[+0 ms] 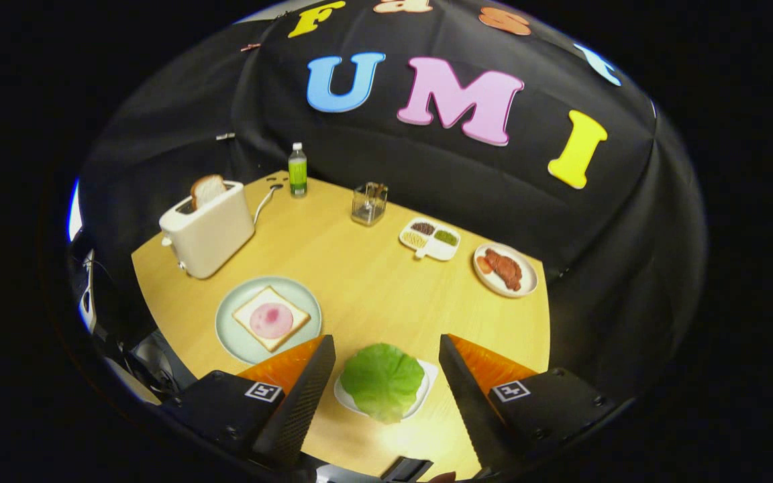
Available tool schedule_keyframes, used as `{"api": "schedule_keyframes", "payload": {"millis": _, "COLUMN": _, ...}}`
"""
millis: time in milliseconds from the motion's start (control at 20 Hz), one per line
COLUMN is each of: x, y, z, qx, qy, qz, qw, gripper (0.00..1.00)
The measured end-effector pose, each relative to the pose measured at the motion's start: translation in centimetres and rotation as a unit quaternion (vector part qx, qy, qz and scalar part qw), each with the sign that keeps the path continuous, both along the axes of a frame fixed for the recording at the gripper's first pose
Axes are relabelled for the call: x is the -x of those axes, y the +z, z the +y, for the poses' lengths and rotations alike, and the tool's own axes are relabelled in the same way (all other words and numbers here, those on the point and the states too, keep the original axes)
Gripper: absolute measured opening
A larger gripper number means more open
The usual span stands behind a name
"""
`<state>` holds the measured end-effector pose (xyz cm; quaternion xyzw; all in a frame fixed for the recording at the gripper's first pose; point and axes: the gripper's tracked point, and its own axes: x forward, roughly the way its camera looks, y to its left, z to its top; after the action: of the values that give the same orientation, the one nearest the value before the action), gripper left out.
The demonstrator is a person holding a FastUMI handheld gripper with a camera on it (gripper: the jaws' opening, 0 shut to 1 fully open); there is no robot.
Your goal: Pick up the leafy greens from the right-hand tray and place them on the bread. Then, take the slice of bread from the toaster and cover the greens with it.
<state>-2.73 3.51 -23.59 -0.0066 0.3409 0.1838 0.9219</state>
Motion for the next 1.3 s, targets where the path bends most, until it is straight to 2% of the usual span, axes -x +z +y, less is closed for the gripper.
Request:
{"api": "schedule_keyframes", "payload": {"millis": 250, "x": 0.7, "y": -7.9, "z": 0.5, "qx": 0.020, "qy": 0.024, "qz": 0.073, "qw": 0.997, "gripper": 0.95}}
{"api": "schedule_keyframes", "payload": {"millis": 350, "x": 0.6, "y": -10.5, "z": 0.8, "qx": 0.022, "qy": 0.027, "qz": 0.100, "qw": 0.994, "gripper": 0.90}}
{"api": "schedule_keyframes", "payload": {"millis": 550, "x": 1.0, "y": -14.6, "z": 1.6, "qx": 0.028, "qy": 0.037, "qz": 0.147, "qw": 0.988, "gripper": 0.86}}
{"api": "schedule_keyframes", "payload": {"millis": 750, "x": 1.7, "y": -17.4, "z": 1.7, "qx": 0.028, "qy": 0.034, "qz": 0.188, "qw": 0.981, "gripper": 0.80}}
{"api": "schedule_keyframes", "payload": {"millis": 850, "x": 2.2, "y": -17.8, "z": 2.4, "qx": 0.009, "qy": 0.034, "qz": 0.205, "qw": 0.978, "gripper": 0.72}}
{"api": "schedule_keyframes", "payload": {"millis": 1050, "x": 2.3, "y": -17.8, "z": 1.9, "qx": -0.002, "qy": 0.029, "qz": 0.205, "qw": 0.978, "gripper": 0.61}}
{"api": "schedule_keyframes", "payload": {"millis": 1100, "x": 2.2, "y": -17.8, "z": 2.0, "qx": -0.001, "qy": 0.032, "qz": 0.202, "qw": 0.979, "gripper": 0.53}}
{"api": "schedule_keyframes", "payload": {"millis": 1150, "x": 2.2, "y": -17.8, "z": 2.1, "qx": -0.002, "qy": 0.036, "qz": 0.199, "qw": 0.979, "gripper": 0.41}}
{"api": "schedule_keyframes", "payload": {"millis": 1200, "x": 2.2, "y": -17.7, "z": 2.3, "qx": -0.004, "qy": 0.040, "qz": 0.198, "qw": 0.979, "gripper": 0.22}}
{"api": "schedule_keyframes", "payload": {"millis": 1300, "x": 2.2, "y": -17.7, "z": 2.2, "qx": -0.003, "qy": 0.037, "qz": 0.198, "qw": 0.979, "gripper": 0.09}}
